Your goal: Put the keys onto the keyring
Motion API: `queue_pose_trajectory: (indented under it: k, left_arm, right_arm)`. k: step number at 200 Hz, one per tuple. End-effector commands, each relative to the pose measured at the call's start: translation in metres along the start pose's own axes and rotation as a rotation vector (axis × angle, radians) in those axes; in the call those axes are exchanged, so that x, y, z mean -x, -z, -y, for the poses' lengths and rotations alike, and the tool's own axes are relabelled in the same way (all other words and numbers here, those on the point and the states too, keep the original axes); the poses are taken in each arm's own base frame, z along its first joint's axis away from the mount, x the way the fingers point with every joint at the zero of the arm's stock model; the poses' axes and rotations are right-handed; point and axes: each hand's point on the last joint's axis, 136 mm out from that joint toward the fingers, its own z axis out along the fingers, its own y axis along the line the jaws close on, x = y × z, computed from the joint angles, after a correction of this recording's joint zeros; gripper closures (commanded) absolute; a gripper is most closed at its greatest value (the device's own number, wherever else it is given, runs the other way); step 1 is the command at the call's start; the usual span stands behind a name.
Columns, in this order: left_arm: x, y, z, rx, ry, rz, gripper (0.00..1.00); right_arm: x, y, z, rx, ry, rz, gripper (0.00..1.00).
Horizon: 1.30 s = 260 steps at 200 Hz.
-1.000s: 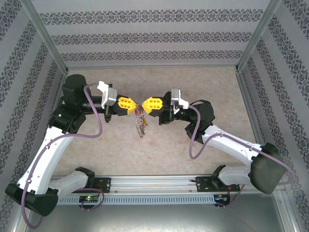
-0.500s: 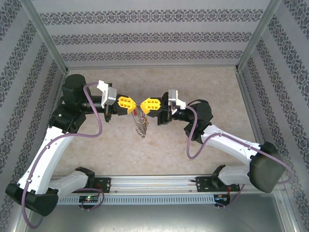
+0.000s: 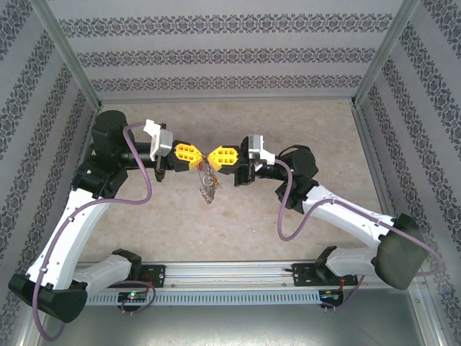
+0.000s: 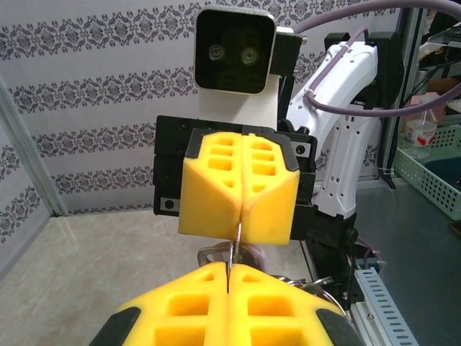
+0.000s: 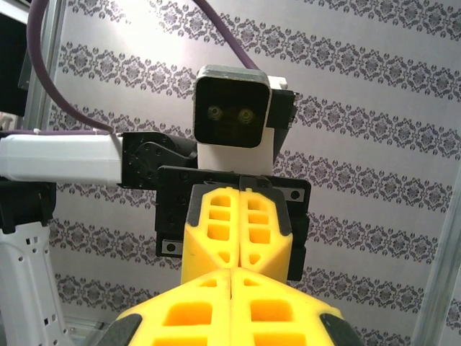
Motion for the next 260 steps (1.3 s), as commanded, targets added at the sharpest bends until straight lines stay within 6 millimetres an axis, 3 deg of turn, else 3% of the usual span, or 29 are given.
queue_pose_trajectory:
  k: [1,71,125,236,260]
  left_arm:
    - [0.015,0.001,0.001,-0.009,-0.065,0.034,1.00]
    - [0.015,0.001,0.000,-0.007,-0.064,0.034,1.00]
    - [0.016,0.001,-0.003,-0.007,-0.055,0.041,1.00]
    - [0.020,0.002,-0.001,-0.005,-0.061,0.050,1.00]
    - [0.019,0.002,-0.002,-0.003,-0.060,0.049,1.00]
  right_arm:
    - [-0.006,-0.007,-0.017,0.078,0.025,-0.052,1.00]
    - [-0.014,-0.006,-0.018,0.077,0.068,-0.105,1.00]
    - [-0.039,-0.001,-0.023,0.045,0.150,-0.237,1.00]
    - [-0.047,0.011,-0.010,-0.066,0.223,-0.285,1.00]
    - [-0.045,0.012,-0.009,-0.078,0.232,-0.275,0.95]
